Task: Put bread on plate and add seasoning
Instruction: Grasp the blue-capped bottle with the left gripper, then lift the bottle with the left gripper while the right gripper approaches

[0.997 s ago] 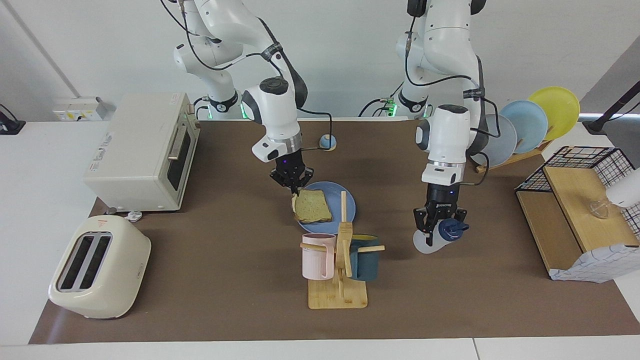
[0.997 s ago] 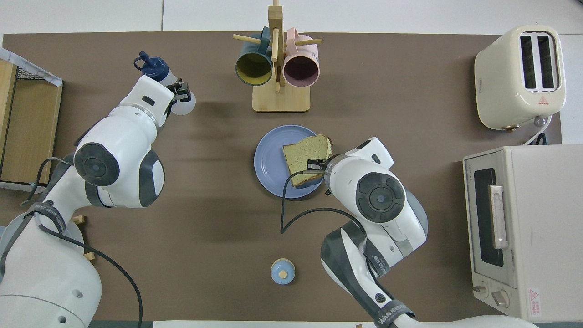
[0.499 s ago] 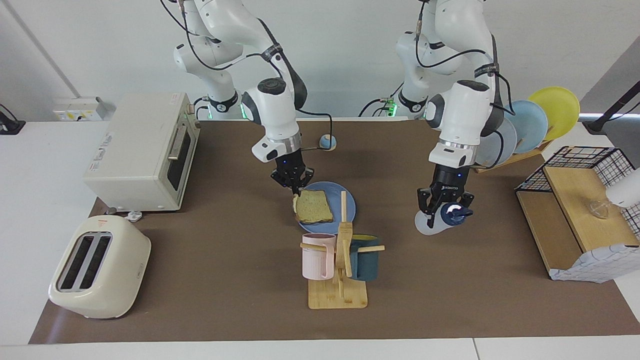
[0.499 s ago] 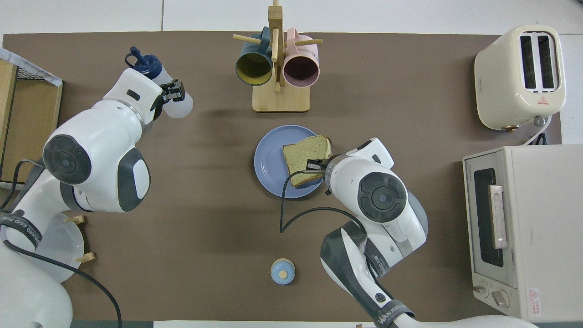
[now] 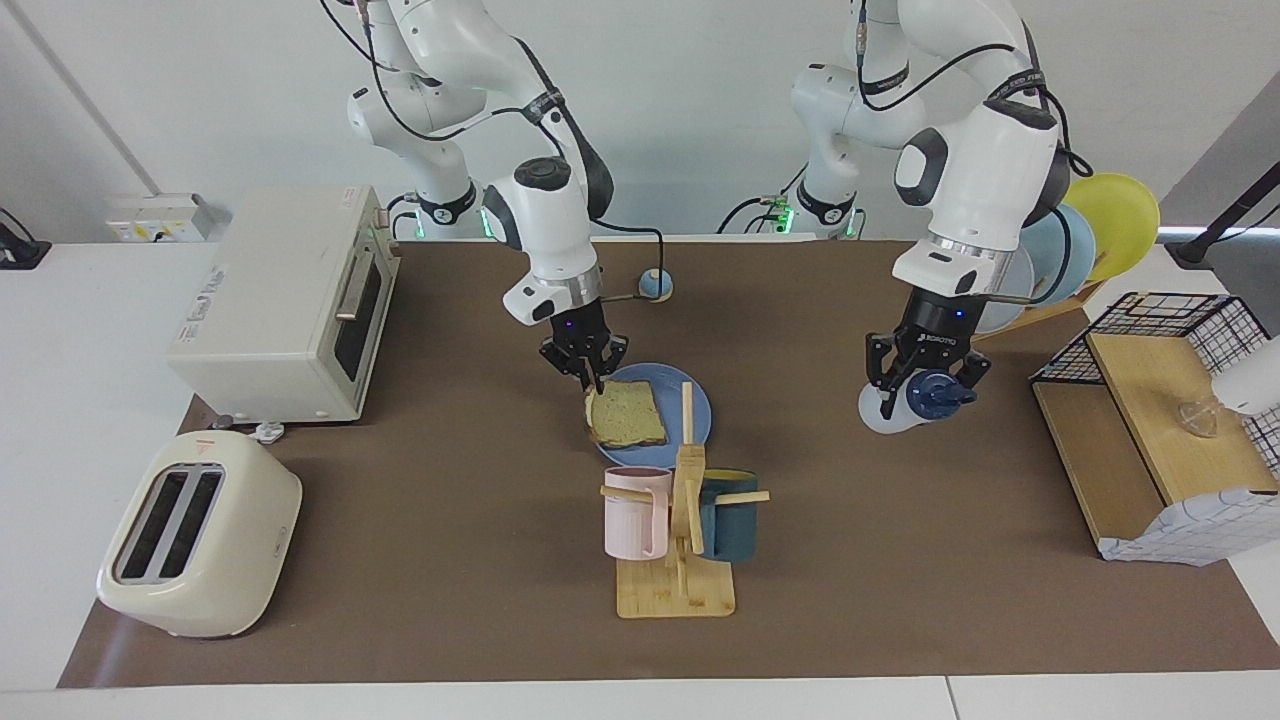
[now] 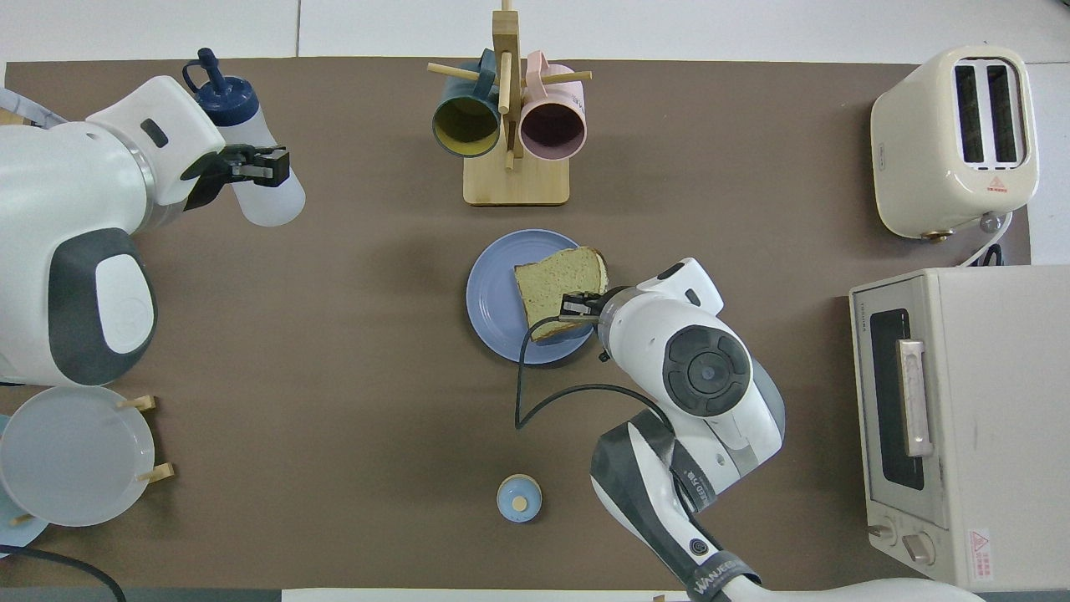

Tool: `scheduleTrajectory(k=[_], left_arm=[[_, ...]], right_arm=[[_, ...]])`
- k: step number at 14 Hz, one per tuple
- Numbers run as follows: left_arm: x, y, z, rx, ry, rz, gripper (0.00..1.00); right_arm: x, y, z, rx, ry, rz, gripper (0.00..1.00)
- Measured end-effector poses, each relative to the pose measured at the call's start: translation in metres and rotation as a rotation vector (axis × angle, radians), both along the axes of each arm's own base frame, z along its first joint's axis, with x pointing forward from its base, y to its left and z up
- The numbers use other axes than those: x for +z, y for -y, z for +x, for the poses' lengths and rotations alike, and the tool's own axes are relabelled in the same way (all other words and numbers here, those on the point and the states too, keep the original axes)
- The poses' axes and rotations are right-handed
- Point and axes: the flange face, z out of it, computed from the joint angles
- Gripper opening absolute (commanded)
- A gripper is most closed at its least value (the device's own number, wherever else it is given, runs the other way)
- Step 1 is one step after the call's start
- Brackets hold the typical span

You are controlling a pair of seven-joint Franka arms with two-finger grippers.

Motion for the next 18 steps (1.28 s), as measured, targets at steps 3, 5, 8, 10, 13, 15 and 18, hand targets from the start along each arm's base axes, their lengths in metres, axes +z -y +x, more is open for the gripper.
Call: scheduleTrajectory(k=[3, 5, 8, 10, 13, 15, 18], left_arm=[[0.013, -0.008, -0.011, -0.096, -0.041, 0.027, 0.00], [0.023, -0.020, -0.022, -0.191, -0.072, 0.054, 0.00], [0.037, -0.033, -0.038, -0.350, -0.105, 0.087, 0.00], [0.041, -0.035, -0.047, -0.440, -0.129, 0.103, 0.00], [0.037, -0.032, -0.057, -0.553, -0.173, 0.124, 0.00], [0.036, -0.027, -0.060, -0.634, -0.175, 0.142, 0.00], [0.038, -0.019, -0.071, -0.790, -0.181, 0.168, 0.00]], right_arm=[[0.007, -0.009, -0.001, 0.014, 0.016, 0.010, 1.00], [0.013, -0.016, -0.002, 0.025, 0.026, 0.016, 1.00], [0.016, -0.022, -0.004, 0.036, 0.031, 0.020, 1.00], [0.021, -0.023, -0.003, 0.037, 0.040, 0.025, 1.00], [0.046, -0.024, 0.006, 0.027, 0.021, 0.009, 1.00], [0.079, -0.027, 0.018, -0.008, -0.046, 0.007, 1.00], [0.123, -0.031, 0.034, -0.068, -0.131, 0.123, 1.00]])
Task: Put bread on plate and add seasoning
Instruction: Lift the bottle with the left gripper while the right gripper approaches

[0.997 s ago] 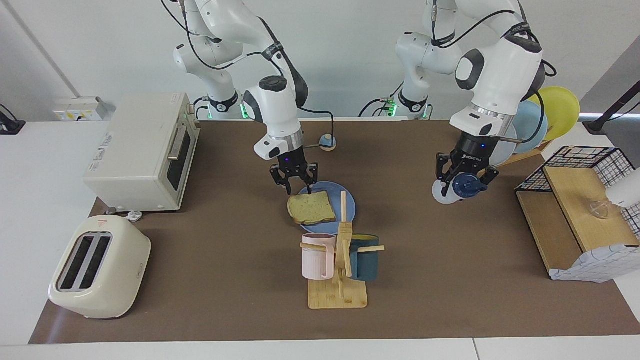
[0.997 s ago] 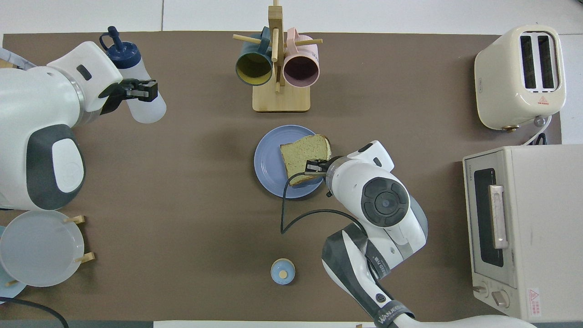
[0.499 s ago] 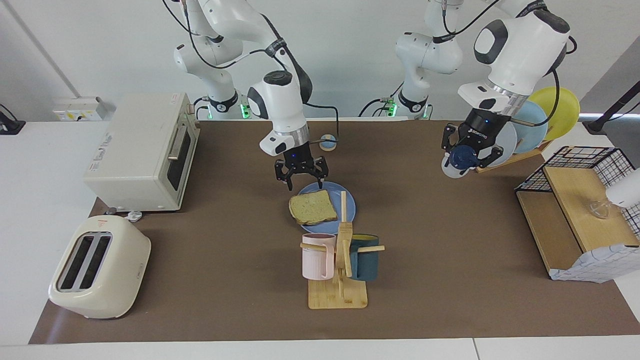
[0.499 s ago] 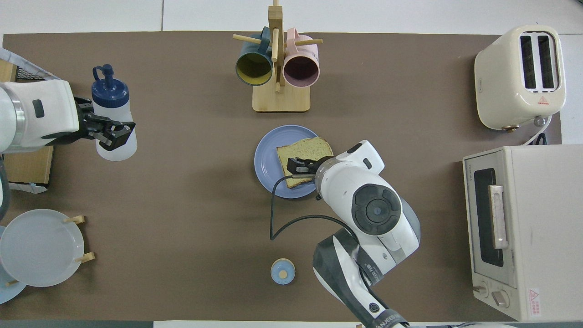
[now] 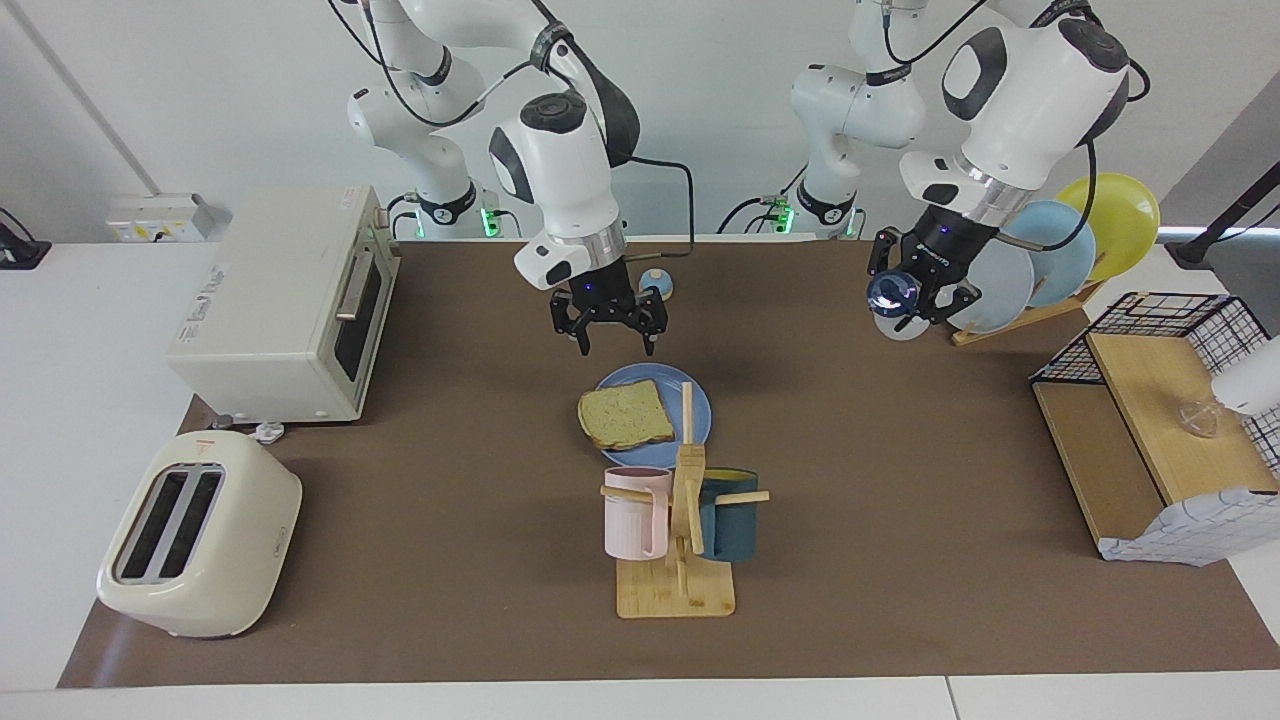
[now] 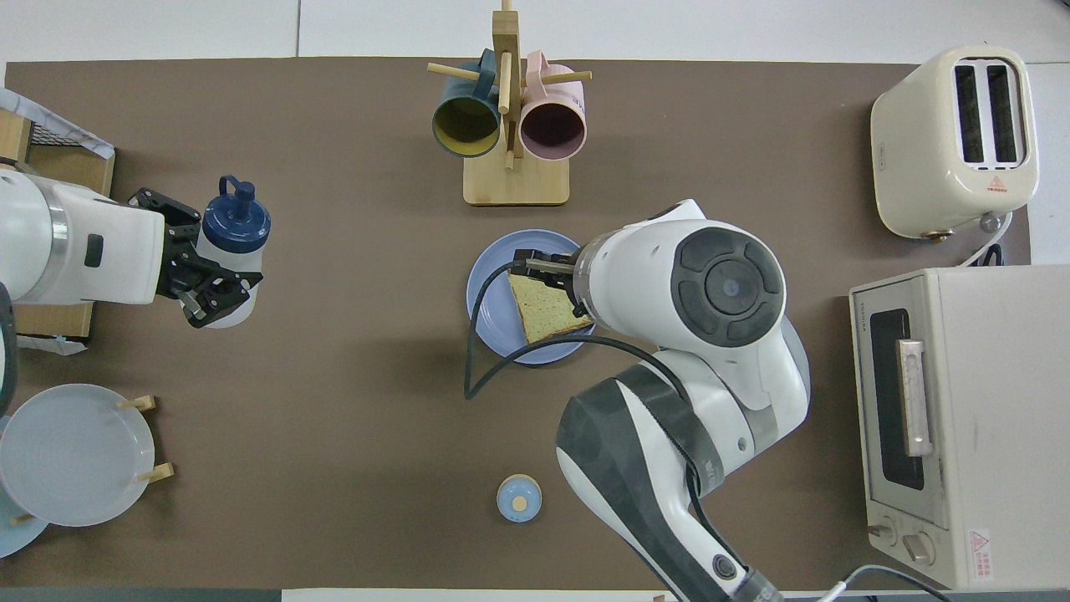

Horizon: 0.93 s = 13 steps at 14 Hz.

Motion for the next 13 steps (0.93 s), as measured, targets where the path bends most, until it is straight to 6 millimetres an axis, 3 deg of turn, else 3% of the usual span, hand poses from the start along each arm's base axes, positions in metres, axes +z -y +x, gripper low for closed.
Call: scheduleTrajectory(k=[4, 7, 9, 13], left_arm=[[0.001, 0.021, -0.014, -0.117, -0.026, 0.012, 0.00], [0.000, 0.047, -0.025, -0.213, -0.030, 0.039, 0.00], [0.000, 0.055, -0.029, -0.289, -0.022, 0.065, 0.00], [0.000, 0.062, -0.035, -0.369, -0.017, 0.072, 0.00]], right_arm=[[0.019, 0.005, 0.009, -0.010, -0.080, 0.058, 1.00], [0.059, 0.013, 0.014, -0.004, -0.146, 0.137, 1.00], [0.090, 0.023, 0.017, -0.010, -0.160, 0.212, 1.00], [0.140, 0.024, -0.002, 0.010, -0.115, 0.279, 1.00]])
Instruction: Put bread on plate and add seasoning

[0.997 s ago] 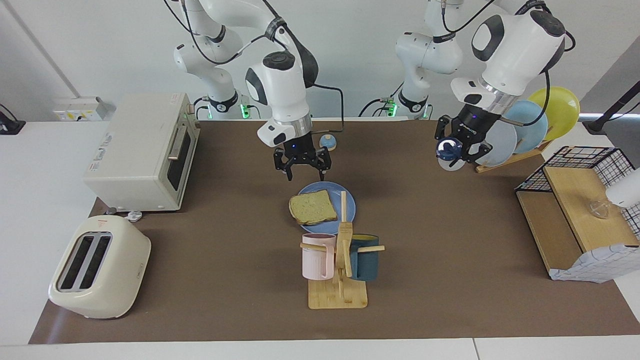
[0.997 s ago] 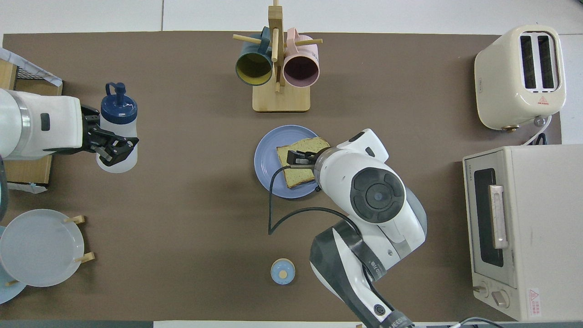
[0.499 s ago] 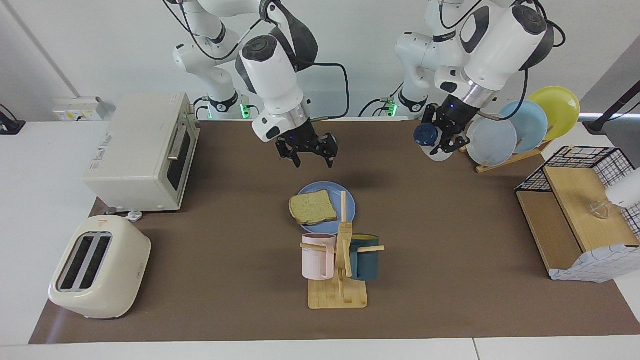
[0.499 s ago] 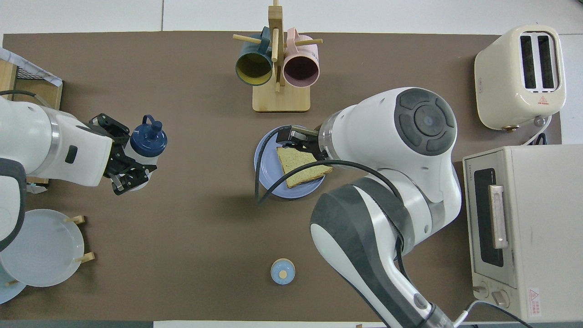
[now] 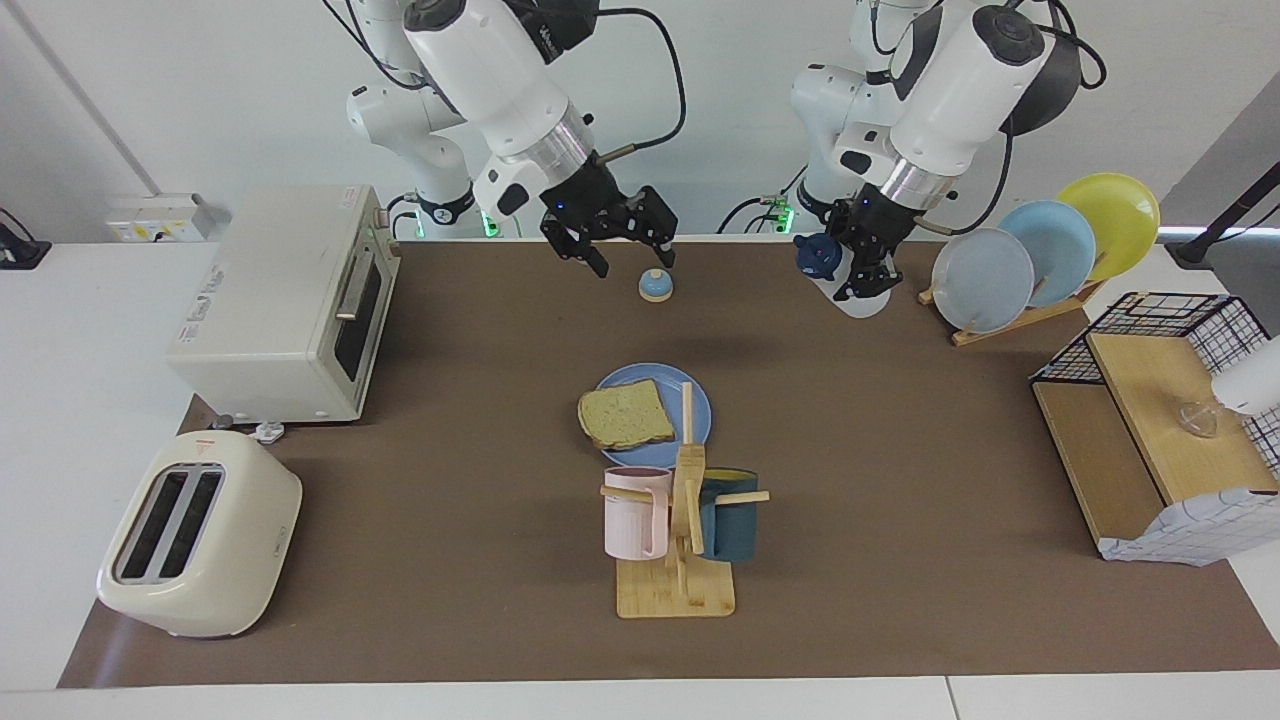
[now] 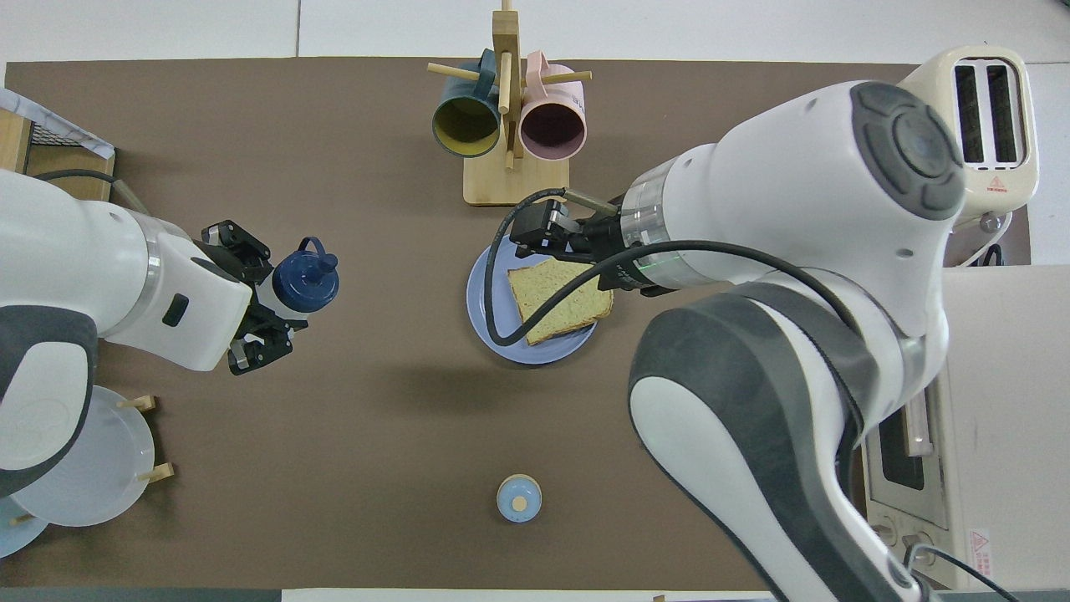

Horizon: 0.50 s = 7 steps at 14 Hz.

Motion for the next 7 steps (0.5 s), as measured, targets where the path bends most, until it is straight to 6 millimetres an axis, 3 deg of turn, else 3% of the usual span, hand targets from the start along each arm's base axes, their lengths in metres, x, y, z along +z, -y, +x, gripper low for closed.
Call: scheduleTrajectory(k=[4, 7], left_arm=[[0.002, 0.007, -0.007, -0.048, -0.006, 0.003, 0.00], [0.000, 0.016, -0.013, -0.074, -0.021, 0.011, 0.00]], right_arm=[[0.039, -0.017, -0.015, 0.036, 0.023, 0.079, 1.00], [0.044, -0.048, -0.028, 0.071, 0.044, 0.110, 1.00]])
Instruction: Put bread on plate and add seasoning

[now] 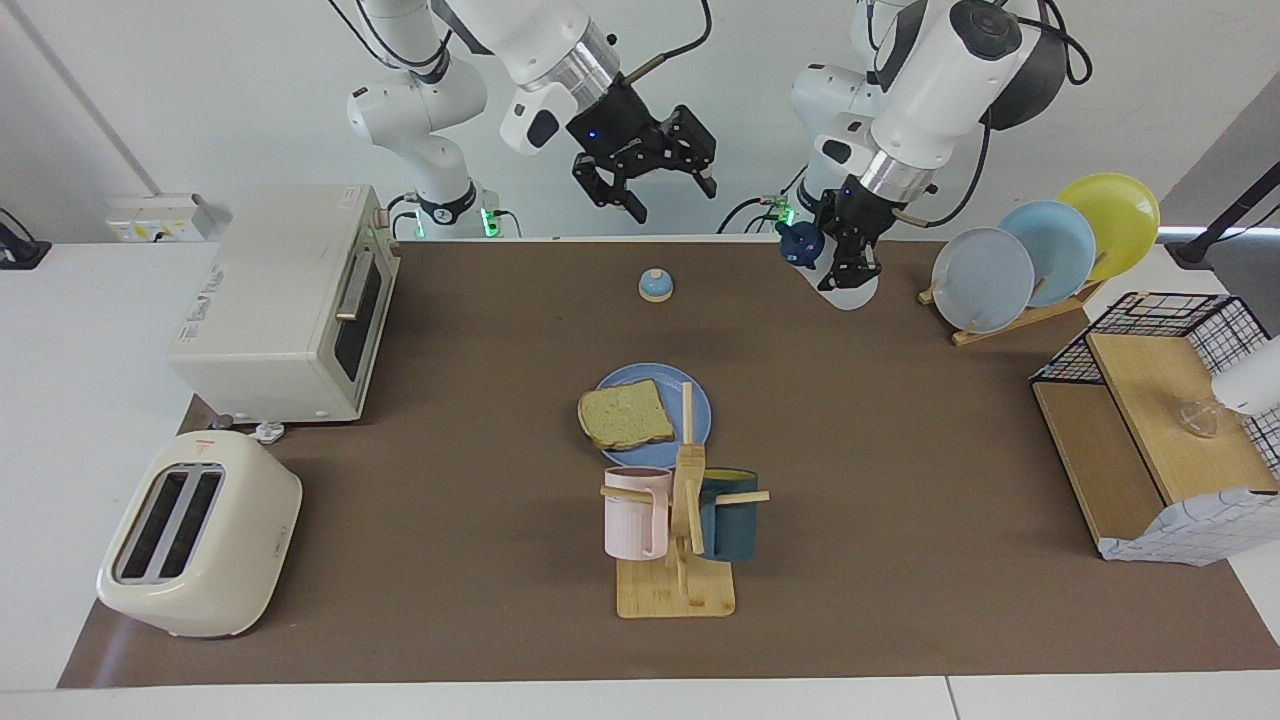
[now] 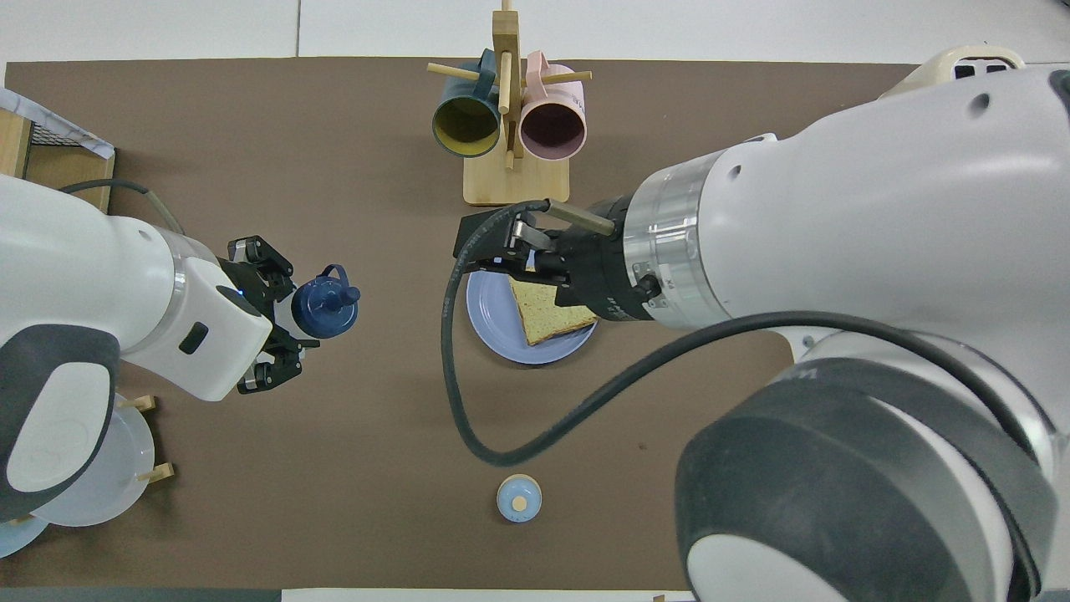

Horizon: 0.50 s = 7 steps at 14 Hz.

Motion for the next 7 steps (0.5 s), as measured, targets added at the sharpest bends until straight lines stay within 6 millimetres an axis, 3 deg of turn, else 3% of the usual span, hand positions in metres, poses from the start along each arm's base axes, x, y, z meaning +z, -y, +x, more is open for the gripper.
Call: scheduleTrajectory(k=[4, 5, 7], left_arm=[[-0.004, 0.006, -0.008, -0.018, -0.014, 0.005, 0.00], [-0.004, 0.008, -0.010, -0.023, -0.015, 0.005, 0.00], [-0.003, 0.012, -0.015, -0.034, -0.015, 0.005, 0.00]], right_arm=[[-0.006, -0.059, -0.027, 0.040, 0.048, 0.016, 0.82], [-0.010, -0.063, -0.027, 0.045, 0.067, -0.005, 0.74], [-0.016, -0.063, -0.023, 0.041, 0.080, -0.026, 0.70]])
